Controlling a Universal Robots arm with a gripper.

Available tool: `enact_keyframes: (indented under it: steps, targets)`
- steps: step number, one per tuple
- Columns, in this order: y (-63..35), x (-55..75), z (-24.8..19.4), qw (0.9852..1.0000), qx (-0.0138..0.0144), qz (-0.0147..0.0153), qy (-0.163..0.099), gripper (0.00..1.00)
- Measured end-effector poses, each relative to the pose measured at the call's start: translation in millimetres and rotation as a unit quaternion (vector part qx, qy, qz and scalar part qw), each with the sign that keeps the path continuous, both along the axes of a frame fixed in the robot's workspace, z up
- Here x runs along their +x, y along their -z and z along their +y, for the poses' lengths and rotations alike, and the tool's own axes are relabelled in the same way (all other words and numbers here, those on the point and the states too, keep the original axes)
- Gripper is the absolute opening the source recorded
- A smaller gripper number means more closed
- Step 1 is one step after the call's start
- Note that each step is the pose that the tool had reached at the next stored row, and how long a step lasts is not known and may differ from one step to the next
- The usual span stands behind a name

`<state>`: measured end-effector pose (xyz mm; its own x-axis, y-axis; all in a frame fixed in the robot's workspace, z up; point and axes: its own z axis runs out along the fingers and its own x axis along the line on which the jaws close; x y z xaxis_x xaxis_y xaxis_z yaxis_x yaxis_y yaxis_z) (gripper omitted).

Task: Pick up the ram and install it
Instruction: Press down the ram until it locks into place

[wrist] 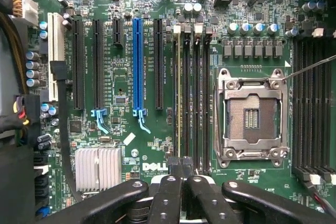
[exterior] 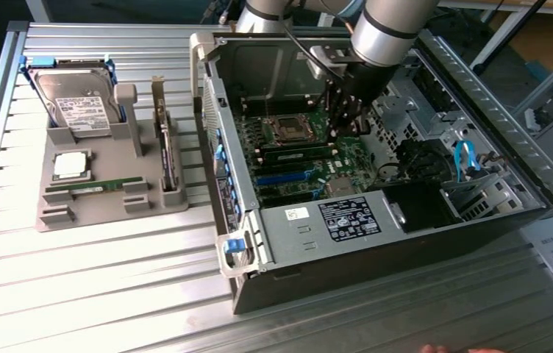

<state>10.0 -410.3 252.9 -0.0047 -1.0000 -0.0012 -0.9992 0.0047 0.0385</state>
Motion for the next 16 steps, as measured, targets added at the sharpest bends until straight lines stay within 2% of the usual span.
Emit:
enact_keyframes:
  steps: [4,11,16]
  targets:
    - [3.8,0.0,0.0,1.0000,0.0000,0.0000,0.000,0.10]
    - [3.9,1.7,0.0,1.0000,0.0001,0.0001,0.000,0.10]
    - [3.8,7.1,-1.0,1.0000,0.0000,0.0021,0.000,0.10]
